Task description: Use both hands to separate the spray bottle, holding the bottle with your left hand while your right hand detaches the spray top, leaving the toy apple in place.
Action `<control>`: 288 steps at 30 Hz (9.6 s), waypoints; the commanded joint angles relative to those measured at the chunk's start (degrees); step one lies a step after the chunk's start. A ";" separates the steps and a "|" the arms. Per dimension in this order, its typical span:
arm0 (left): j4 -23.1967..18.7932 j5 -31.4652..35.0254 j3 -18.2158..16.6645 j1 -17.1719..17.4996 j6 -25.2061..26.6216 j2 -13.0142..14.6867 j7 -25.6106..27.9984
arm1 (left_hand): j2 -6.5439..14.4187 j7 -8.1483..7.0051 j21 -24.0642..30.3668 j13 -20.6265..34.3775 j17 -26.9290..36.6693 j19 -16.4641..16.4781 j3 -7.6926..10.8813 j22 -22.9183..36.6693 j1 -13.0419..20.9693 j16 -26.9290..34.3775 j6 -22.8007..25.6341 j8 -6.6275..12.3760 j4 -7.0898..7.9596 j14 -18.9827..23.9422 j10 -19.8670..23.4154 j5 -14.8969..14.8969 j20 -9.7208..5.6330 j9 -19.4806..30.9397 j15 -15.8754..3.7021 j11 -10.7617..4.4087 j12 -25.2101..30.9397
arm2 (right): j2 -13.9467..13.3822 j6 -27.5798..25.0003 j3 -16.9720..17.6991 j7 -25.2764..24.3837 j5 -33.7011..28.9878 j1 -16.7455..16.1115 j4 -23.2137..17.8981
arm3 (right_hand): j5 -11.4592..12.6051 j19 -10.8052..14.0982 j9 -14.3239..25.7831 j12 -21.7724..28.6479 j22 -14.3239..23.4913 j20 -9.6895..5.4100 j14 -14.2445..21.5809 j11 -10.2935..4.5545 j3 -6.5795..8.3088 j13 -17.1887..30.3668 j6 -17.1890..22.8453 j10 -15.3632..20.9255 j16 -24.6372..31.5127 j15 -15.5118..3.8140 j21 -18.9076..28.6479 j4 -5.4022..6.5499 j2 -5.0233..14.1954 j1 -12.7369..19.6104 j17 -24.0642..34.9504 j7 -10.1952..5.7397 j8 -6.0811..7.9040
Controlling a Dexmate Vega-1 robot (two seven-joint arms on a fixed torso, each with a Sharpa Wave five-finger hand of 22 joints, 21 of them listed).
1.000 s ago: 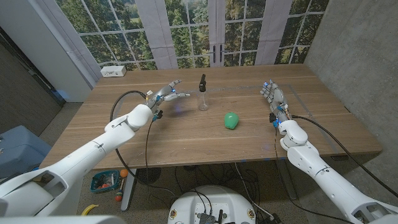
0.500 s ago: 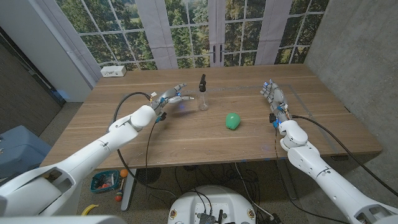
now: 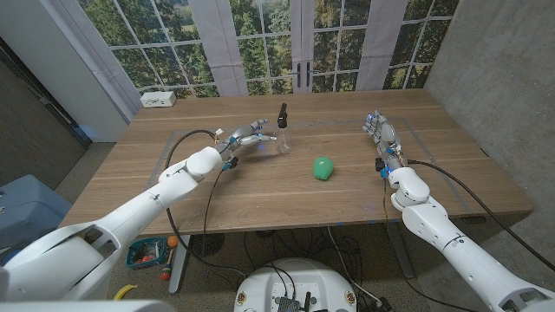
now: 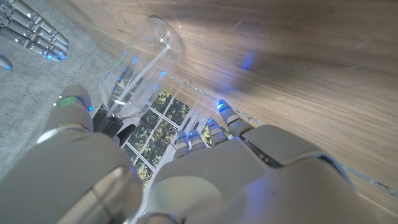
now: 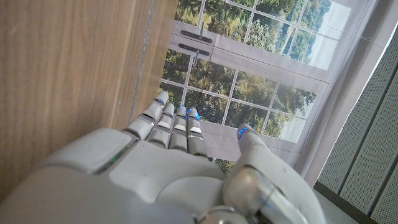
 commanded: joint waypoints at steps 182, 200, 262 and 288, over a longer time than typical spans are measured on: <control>-7.61 25.85 8.13 -9.06 3.93 -4.32 9.49 | 22.56 4.92 6.99 18.27 7.18 21.71 24.67 2.07 25.38 6.45 44.00 17.63 7.14 50.56 62.07 -11.40 -0.44 11.07 -11.82 -2.95 21.38 | -9.79 -39.14 -13.83 -8.11 -41.64 6.44 -32.89 | 0.40 3.45 0.70 1.00 0.71 5.99 2.65 -3.24 0.37 0.87 4.48 2.01 1.62 0.14 -3.04 -10.20 -4.23 4.40 -0.49 -2.91 1.30; -7.06 25.01 8.41 -9.49 4.18 -4.46 7.91 | 22.59 5.00 7.26 19.09 7.08 21.59 24.62 2.05 25.35 6.20 44.03 17.74 7.14 50.61 62.17 -11.42 -0.51 11.33 -11.79 -2.98 21.70 | -9.24 -40.85 -16.50 -4.80 -43.94 9.64 -31.50 | 0.99 4.13 0.78 0.45 0.64 6.48 2.19 -3.94 1.93 1.07 3.86 0.49 1.34 -0.07 -3.41 -11.53 -4.62 9.99 -0.81 -3.82 1.19; -8.44 22.46 8.27 -9.00 5.88 -4.27 5.74 | 22.64 5.30 8.22 21.55 7.28 21.23 24.69 2.01 25.46 5.86 43.93 17.66 6.99 50.96 62.11 -11.49 -0.51 11.80 -11.78 -3.06 22.49 | -6.65 -24.48 -7.67 -15.33 -39.00 -2.48 -31.99 | 1.05 6.19 1.84 0.28 1.06 5.36 3.37 -6.82 -1.35 1.34 14.20 -1.54 4.60 -2.75 -5.51 -10.32 -4.66 27.20 1.72 -9.35 1.47; -7.84 22.23 7.96 -9.41 4.20 -4.33 5.42 | 22.68 5.16 8.68 22.09 7.35 21.09 24.69 1.98 25.44 5.72 43.92 17.63 7.04 51.17 62.03 -11.52 -0.44 12.00 -11.76 -3.08 22.45 | -10.21 -41.47 -9.98 -4.04 -33.46 3.76 -36.58 | 0.26 2.18 1.43 -0.88 1.13 7.42 -5.52 -3.16 -4.60 1.78 2.47 -10.72 1.27 2.79 -7.12 -8.65 -6.04 24.46 2.43 -4.85 0.40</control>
